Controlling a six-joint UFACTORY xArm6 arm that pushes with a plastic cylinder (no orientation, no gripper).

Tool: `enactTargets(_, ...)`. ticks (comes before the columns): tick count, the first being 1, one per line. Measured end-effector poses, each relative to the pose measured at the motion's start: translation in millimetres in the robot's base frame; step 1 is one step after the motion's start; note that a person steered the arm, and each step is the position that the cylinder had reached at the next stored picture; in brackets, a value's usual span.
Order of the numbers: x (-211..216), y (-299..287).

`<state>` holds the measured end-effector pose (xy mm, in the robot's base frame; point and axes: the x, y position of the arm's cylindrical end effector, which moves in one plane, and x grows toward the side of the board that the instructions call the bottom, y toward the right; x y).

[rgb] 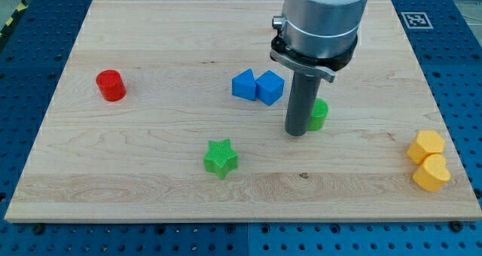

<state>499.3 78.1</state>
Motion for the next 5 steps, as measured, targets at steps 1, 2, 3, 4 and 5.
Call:
enactTargets(1,0,10)
enactTargets(2,-4,23)
enactTargets(3,-15,31)
enactTargets(4,-30,35)
enactTargets(5,-32,33)
